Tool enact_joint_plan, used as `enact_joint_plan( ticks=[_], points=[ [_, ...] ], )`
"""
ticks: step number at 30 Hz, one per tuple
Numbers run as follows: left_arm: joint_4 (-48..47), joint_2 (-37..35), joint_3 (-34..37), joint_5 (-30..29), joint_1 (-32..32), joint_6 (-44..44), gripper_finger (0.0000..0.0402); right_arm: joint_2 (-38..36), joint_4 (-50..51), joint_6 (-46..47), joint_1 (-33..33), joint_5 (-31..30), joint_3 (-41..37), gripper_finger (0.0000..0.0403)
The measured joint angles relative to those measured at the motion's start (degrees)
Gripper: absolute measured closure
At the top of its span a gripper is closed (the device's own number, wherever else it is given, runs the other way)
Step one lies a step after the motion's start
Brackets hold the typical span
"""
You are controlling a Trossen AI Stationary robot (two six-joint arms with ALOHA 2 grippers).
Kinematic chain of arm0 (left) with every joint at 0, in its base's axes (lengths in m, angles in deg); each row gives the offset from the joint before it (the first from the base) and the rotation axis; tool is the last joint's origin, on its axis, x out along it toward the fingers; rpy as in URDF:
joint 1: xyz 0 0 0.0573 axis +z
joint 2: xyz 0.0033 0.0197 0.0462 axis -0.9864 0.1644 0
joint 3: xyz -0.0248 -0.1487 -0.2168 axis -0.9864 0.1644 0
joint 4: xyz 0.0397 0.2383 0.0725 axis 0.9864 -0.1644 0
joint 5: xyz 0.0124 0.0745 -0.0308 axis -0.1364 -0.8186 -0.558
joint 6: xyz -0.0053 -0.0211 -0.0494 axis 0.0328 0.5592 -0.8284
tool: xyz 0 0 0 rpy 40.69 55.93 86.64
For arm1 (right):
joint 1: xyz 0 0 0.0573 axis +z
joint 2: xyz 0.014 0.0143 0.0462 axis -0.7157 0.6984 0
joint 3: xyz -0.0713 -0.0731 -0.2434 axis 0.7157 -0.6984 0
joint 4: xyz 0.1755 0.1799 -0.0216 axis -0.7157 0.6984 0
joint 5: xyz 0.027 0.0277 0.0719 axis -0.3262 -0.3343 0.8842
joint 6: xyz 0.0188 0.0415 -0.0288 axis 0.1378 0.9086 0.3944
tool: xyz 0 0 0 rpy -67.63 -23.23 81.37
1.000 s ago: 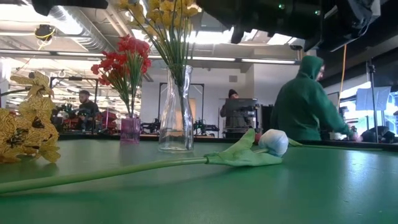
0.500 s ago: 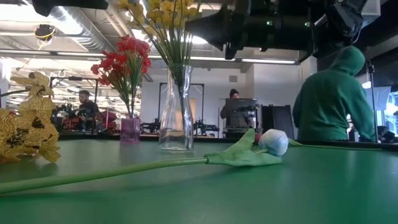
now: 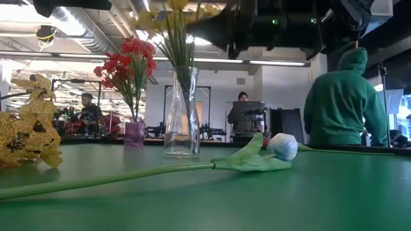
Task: Sort flowers into vase by color
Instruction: Put the top white tulip into the transparent vase
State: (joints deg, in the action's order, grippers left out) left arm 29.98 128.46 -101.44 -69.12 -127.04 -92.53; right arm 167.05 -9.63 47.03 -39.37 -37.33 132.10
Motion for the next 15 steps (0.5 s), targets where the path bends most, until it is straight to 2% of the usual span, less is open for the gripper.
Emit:
enact_joint_plan(
  ticks=[8, 15],
  points=[
    [0.00, 0.00, 0.00, 0.06, 0.00, 0.00, 0.0264, 0.00, 6.32, 0.00, 0.02, 0.00, 0.00, 0.0324],
    [-0.02, 0.00, 0.00, 1.21, 0.00, -0.09, 0.0264, -3.85, 13.79, 0.00, 0.02, -0.69, 0.00, 0.0230]
  ],
)
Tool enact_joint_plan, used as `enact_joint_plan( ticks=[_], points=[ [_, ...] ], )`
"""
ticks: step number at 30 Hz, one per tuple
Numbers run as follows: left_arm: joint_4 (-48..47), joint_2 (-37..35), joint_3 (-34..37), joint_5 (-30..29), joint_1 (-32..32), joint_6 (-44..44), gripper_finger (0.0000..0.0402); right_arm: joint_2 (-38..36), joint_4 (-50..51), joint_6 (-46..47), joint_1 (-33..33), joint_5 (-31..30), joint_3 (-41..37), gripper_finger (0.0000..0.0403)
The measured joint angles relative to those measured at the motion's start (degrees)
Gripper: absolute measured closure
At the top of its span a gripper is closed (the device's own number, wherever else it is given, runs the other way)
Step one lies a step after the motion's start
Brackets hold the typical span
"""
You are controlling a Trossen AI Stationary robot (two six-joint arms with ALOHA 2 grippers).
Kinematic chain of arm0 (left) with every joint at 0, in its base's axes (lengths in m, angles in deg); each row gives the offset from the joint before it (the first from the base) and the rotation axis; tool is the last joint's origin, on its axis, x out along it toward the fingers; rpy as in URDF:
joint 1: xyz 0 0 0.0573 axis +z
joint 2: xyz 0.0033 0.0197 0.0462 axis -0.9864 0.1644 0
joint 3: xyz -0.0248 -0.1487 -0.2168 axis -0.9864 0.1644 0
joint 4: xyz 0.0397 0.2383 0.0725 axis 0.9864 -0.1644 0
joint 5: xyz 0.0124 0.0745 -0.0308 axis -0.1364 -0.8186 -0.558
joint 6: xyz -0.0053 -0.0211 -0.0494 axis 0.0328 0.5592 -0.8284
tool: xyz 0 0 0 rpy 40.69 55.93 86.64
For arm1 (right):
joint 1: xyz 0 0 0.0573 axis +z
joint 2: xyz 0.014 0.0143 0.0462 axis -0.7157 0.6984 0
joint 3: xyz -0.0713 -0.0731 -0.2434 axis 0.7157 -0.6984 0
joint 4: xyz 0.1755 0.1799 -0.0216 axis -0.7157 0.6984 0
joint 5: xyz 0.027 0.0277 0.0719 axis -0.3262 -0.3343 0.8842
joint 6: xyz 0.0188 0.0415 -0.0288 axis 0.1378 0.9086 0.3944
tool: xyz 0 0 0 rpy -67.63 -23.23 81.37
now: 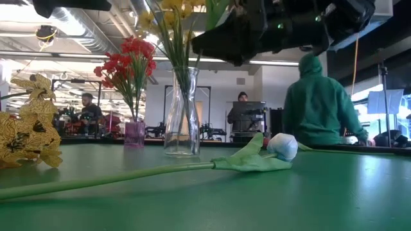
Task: Sort flowers into vase by color
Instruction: Put the top white tulip into the transparent vase, then put the yellow flowers into the transparent vase
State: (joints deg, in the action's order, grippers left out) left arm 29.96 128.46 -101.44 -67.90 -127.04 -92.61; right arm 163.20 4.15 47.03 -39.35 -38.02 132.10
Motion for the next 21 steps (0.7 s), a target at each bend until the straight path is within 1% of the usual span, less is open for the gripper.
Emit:
enact_joint_plan(
  ticks=[5, 7, 11, 13, 15, 16, 19, 21],
  points=[
    [0.00, 0.00, 0.00, 0.60, 0.00, -0.09, 0.0264, -6.44, 9.15, 1.47, 0.06, -0.82, 0.04, 0.0167],
    [0.00, 0.00, 0.00, 0.59, 0.00, -0.09, 0.0264, -8.98, 14.34, 1.80, 0.06, -0.84, 0.08, 0.0147],
    [0.00, 0.00, -0.04, 0.92, 0.11, -0.23, 0.0264, -13.06, 23.57, 2.18, 0.07, -0.84, 0.03, 0.0115],
    [0.00, 0.00, -0.04, 2.54, 0.11, -0.44, 0.0264, -14.59, 26.85, 3.42, 0.07, -0.84, 0.08, 0.0103],
    [0.00, 0.00, -0.04, 7.18, 0.28, -0.81, 0.0264, -15.92, 31.16, 4.92, 0.07, -0.84, 0.04, 0.0094],
    [0.00, -0.02, -0.04, 10.86, 0.45, -1.04, 0.0264, -16.27, 32.56, 5.77, 0.29, -0.84, 0.05, 0.0091],
    [-0.09, 0.07, -0.04, 24.37, 1.25, -3.04, 0.0264, -17.20, 38.64, 7.22, 1.43, -2.60, 0.02, 0.0087],
    [-0.42, 0.55, -0.04, 32.05, 1.73, -5.61, 0.0264, -17.20, 41.76, 7.81, 2.73, -4.75, 0.04, 0.0086]
  ],
)
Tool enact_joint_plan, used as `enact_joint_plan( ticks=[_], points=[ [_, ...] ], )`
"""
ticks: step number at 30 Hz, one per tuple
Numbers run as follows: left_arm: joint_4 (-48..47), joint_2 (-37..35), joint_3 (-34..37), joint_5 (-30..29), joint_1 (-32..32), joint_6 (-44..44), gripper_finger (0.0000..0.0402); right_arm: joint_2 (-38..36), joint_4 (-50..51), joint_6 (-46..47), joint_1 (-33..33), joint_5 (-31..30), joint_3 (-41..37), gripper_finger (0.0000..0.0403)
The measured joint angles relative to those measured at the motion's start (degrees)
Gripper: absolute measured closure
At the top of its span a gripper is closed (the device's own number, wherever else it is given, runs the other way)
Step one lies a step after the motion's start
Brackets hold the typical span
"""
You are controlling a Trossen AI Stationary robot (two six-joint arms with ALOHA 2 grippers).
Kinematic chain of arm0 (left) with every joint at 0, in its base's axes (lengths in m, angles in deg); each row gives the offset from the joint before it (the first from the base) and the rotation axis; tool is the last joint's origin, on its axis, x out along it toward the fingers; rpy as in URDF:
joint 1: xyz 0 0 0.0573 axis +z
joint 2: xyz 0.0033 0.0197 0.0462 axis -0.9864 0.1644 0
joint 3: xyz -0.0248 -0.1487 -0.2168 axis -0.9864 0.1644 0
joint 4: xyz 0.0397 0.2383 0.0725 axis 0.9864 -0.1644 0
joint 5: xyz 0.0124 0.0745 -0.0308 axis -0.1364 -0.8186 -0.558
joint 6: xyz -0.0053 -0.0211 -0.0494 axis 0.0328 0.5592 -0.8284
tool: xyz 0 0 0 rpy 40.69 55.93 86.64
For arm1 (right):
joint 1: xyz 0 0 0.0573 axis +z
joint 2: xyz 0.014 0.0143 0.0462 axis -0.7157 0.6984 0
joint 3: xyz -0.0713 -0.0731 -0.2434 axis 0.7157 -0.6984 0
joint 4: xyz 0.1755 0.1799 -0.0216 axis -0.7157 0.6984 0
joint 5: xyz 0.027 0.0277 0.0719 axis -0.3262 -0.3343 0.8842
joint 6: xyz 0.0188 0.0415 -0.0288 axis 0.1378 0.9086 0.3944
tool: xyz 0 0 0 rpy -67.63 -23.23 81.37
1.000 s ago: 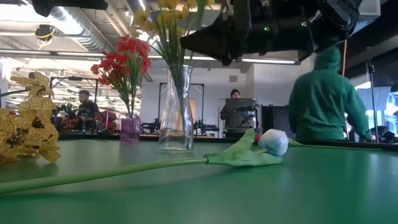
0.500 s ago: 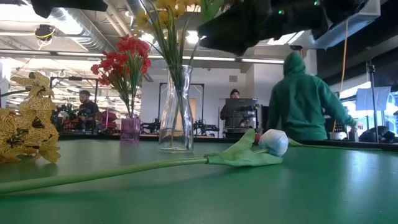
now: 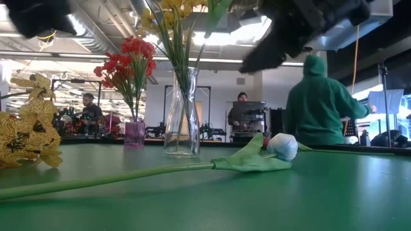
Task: Sort flowers into vase by color
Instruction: Put the yellow flowers into the transparent vase
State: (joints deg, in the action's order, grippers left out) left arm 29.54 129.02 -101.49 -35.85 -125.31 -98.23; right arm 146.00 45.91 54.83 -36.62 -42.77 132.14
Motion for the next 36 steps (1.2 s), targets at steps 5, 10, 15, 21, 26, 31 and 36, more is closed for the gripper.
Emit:
enact_joint_plan(
  ticks=[5, 10, 15, 21, 26, 31, 36],
  points=[
    [-4.52, 1.63, -0.02, 15.79, -0.10, -8.19, 0.0264, -0.15, 7.12, 2.81, 3.40, -6.19, -0.04, 0.0086],
    [-8.83, 4.53, -0.02, 26.73, -2.08, -13.92, 0.0264, -0.15, 8.37, 4.24, 6.62, -10.10, -0.04, 0.0086],
    [-9.45, 8.68, -0.02, 35.18, -4.36, -21.44, 0.0264, -0.32, 8.17, 4.30, 7.63, -10.83, -0.04, 0.0086],
    [-8.36, 15.23, -0.02, 39.05, -7.37, -26.72, 0.0264, -0.42, 7.66, 4.53, 7.41, -11.31, -0.04, 0.0086],
    [-5.64, 19.65, -0.02, 38.75, -7.54, -26.85, 0.0264, -0.42, 7.56, 4.53, 7.44, -11.13, -0.04, 0.0086],
    [-5.59, 22.42, -0.41, 38.20, -7.52, -25.90, 0.0264, -0.42, 7.56, 4.55, 7.44, -11.13, -0.04, 0.0086],
    [-6.77, 23.05, -0.57, 38.50, -6.29, -27.21, 0.0271, -0.42, 7.57, 4.60, 7.44, -11.11, -0.04, 0.0086]
  ],
)
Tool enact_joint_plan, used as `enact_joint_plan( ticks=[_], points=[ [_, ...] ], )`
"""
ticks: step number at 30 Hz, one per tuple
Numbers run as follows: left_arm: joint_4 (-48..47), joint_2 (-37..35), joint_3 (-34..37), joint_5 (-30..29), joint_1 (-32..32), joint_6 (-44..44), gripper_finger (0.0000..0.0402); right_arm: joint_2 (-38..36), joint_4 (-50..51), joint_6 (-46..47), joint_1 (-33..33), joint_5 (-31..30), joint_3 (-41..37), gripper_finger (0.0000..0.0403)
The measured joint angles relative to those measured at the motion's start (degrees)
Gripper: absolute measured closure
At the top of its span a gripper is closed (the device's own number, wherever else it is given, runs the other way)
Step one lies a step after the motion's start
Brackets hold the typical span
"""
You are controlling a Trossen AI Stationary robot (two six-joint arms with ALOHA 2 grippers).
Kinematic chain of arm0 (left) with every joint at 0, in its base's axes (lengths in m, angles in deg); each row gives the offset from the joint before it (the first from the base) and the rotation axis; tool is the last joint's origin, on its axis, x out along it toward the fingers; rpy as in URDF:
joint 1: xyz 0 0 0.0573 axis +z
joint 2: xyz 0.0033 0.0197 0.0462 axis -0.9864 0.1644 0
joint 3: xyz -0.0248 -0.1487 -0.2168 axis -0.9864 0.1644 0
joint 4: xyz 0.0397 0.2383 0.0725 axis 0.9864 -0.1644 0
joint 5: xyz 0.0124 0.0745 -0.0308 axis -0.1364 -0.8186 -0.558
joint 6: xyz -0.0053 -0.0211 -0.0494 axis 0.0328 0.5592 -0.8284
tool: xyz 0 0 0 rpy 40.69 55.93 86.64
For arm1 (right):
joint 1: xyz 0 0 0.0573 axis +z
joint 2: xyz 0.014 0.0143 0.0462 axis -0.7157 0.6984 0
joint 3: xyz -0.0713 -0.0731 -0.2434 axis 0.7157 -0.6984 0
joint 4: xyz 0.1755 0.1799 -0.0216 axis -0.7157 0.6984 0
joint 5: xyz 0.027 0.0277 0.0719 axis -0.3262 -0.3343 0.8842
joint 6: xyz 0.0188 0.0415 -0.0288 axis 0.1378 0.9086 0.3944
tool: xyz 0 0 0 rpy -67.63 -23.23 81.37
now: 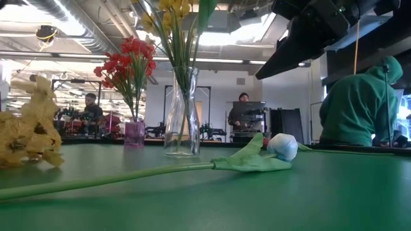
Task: Sort flowers into vase by color
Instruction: Put the yellow flowers into the transparent vase
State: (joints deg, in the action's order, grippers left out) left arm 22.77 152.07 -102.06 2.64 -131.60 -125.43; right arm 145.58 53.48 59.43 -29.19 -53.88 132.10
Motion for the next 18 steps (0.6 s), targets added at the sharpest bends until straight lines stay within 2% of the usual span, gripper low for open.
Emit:
enact_joint_plan(
  ticks=[3, 6, 8, 13, 18],
  points=[
    [-0.94, 0.19, -0.37, 0.39, 0.57, 1.69, 0.0303, -0.20, -1.87, 0.37, 0.12, 1.15, 0.00, 0.0086],
    [-3.27, 0.55, -1.90, -0.14, 0.97, 4.41, 0.0360, -2.07, -5.92, -0.25, 2.03, 5.08, 0.00, 0.0086],
    [-6.54, 0.51, -3.88, -2.60, 1.09, 5.29, 0.0386, -4.21, -6.94, -1.44, 3.86, 5.05, 0.00, 0.0086],
    [-18.84, -1.19, -11.37, -13.17, 1.26, 5.52, 0.0389, -10.22, -6.82, -3.46, 7.69, -1.30, 0.00, 0.0086],
    [-27.64, -3.76, -21.15, -22.82, -0.49, 6.63, 0.0391, -13.65, -7.13, -5.03, 10.99, -3.97, 0.00, 0.0086]
  ],
)
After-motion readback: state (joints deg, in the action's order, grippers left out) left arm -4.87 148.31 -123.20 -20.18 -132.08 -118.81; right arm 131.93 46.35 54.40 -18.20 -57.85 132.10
